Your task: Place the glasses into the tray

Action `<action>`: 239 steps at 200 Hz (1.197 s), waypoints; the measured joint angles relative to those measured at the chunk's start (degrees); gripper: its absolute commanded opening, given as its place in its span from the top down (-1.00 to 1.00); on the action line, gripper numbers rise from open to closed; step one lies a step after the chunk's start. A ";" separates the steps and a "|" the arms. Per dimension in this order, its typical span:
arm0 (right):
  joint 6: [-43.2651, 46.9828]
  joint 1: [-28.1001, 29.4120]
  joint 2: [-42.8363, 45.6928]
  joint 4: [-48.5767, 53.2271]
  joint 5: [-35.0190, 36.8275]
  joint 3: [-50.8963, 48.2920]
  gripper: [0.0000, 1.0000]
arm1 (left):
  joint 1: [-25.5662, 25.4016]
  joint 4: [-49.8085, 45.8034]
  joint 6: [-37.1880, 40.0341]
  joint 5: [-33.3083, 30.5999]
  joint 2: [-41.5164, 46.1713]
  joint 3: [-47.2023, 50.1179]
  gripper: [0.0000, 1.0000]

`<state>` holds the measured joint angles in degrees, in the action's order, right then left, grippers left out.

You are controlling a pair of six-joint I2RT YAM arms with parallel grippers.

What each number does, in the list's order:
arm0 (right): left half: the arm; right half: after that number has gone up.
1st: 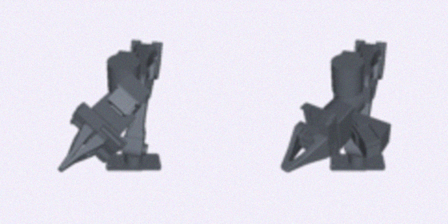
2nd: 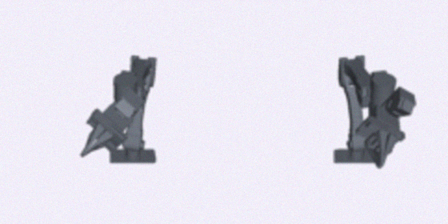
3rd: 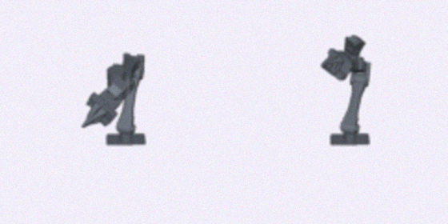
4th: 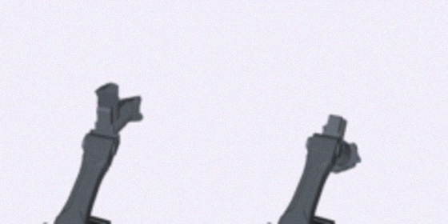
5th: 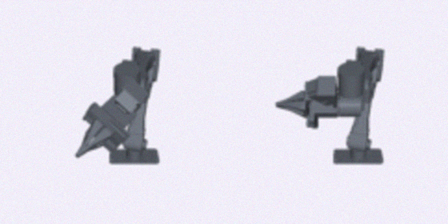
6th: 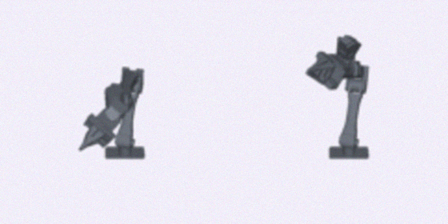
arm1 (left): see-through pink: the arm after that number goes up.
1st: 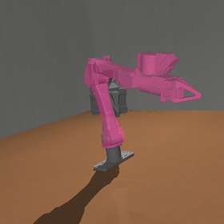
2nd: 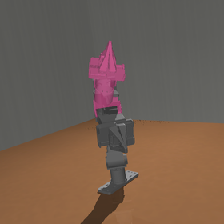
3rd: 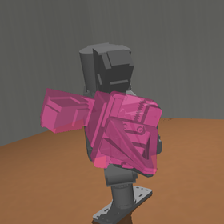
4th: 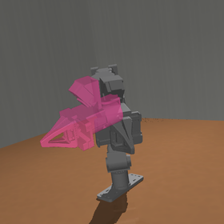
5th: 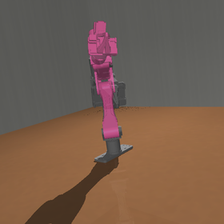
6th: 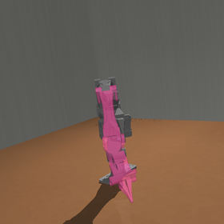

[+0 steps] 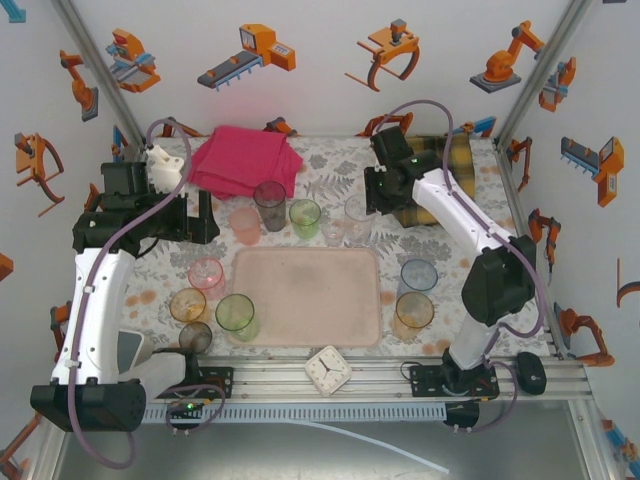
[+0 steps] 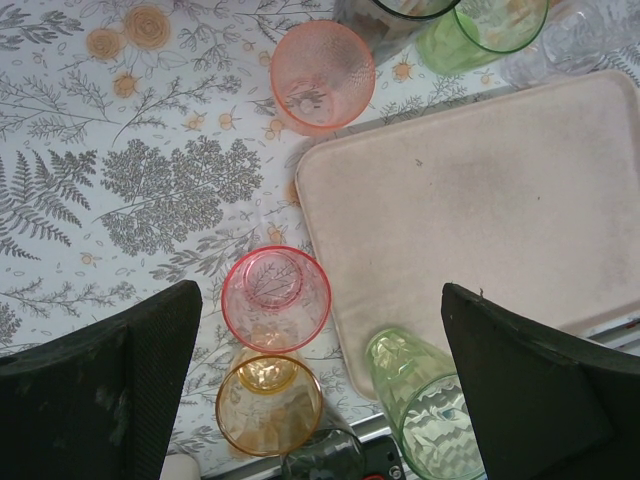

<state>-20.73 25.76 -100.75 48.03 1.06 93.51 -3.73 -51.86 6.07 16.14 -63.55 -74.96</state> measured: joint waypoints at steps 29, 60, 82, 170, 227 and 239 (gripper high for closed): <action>0.42 -0.55 -1.01 -0.02 0.02 1.11 0.21 | 0.11 0.00 -0.11 0.15 -0.02 0.00 -0.94; 1.01 -0.72 -2.58 -0.63 0.00 2.16 0.23 | 0.35 0.00 -0.28 0.35 -0.02 0.00 -0.94; 1.16 -1.01 -4.15 -0.92 0.02 2.64 0.31 | 0.44 0.00 -0.44 0.42 -0.07 0.00 -0.94; 2.58 -1.42 -7.74 -0.76 1.57 4.04 0.45 | 1.09 0.02 -0.94 1.53 -0.11 0.24 -0.94; 2.82 -1.42 -7.91 -0.72 2.78 4.55 0.57 | 1.62 0.11 -1.38 2.21 -0.11 0.85 -0.94; 2.82 -1.42 -7.91 -0.72 2.91 4.59 0.58 | 1.64 0.13 -1.40 2.38 -0.11 0.94 -0.94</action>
<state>-17.91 24.34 -108.66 47.31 3.97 98.10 -2.09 -51.72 4.67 18.52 -63.66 -74.02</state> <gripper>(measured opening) 0.216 0.971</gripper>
